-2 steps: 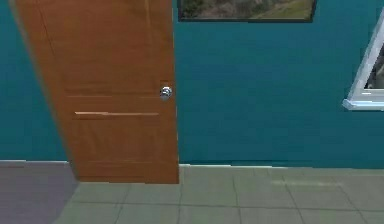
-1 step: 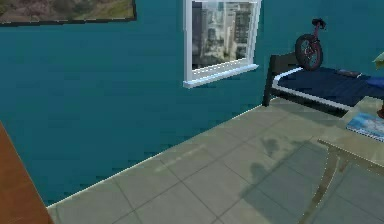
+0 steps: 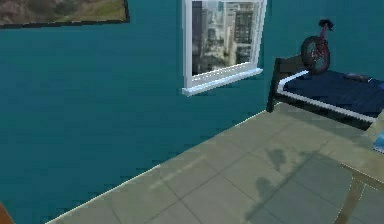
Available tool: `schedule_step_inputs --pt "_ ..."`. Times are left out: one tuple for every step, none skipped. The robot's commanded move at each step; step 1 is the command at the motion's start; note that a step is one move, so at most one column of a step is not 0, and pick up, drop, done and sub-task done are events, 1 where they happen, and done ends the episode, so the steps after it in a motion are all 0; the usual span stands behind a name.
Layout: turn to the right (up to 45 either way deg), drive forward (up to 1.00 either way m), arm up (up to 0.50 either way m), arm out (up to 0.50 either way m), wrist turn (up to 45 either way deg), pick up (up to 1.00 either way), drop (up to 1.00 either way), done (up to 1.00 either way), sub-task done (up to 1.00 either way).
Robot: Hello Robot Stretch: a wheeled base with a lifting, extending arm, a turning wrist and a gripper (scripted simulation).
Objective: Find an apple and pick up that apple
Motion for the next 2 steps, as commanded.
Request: schedule_step_inputs --pt "-45.0 0.00 0.00 0.00 0.0 0.00 0.00 0.00 0.00" --pt "-45.0 0.00 0.00 0.00 0.0 0.00 0.00 0.00 0.00"
